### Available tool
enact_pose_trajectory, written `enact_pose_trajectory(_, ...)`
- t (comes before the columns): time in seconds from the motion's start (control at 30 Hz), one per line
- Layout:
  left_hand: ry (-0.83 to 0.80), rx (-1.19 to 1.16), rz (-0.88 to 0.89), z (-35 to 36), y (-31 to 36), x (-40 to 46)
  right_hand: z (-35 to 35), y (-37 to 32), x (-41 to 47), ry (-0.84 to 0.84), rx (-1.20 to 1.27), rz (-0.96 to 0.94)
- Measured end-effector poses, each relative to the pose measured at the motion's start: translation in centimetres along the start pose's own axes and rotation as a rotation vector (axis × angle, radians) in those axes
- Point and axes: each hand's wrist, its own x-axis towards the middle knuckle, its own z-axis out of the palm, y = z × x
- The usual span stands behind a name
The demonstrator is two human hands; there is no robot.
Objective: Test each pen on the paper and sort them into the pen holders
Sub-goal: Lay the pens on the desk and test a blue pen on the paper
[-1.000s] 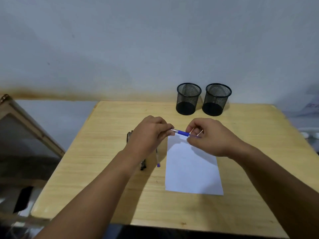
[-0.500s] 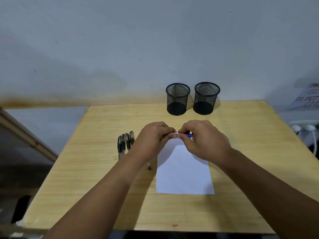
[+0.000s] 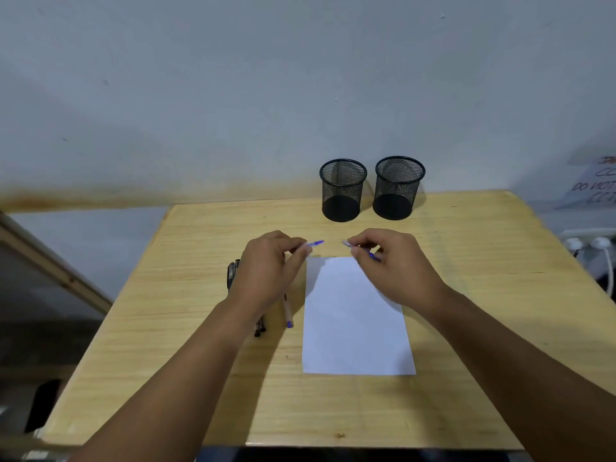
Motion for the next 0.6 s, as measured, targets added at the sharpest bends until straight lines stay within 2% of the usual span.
enact_pose_trajectory(0.13, 0.020, 0.132, -0.145, 0.3, -0.9, -0.3, 0.3, 1.2, -0.7, -0.024, 0.378, 0.285)
enact_pose_trajectory(0.23, -0.016, 0.218, -0.223, 0.9, -1.5, -0.4, 0.8, 1.3, -1.3, -0.031, 0.580, 0.349)
enact_pose_trajectory(0.5, -0.013, 0.305, -0.258, 1.5, -1.2, -0.6, 2.5, 1.1, -2.2, 0.017, 0.635, 0.431)
enact_pose_trajectory(0.6, -0.010, 0.277, -0.156, 1.6, -1.1, -1.1, 2.6, 0.9, -2.1, 0.050, 0.667, 0.409)
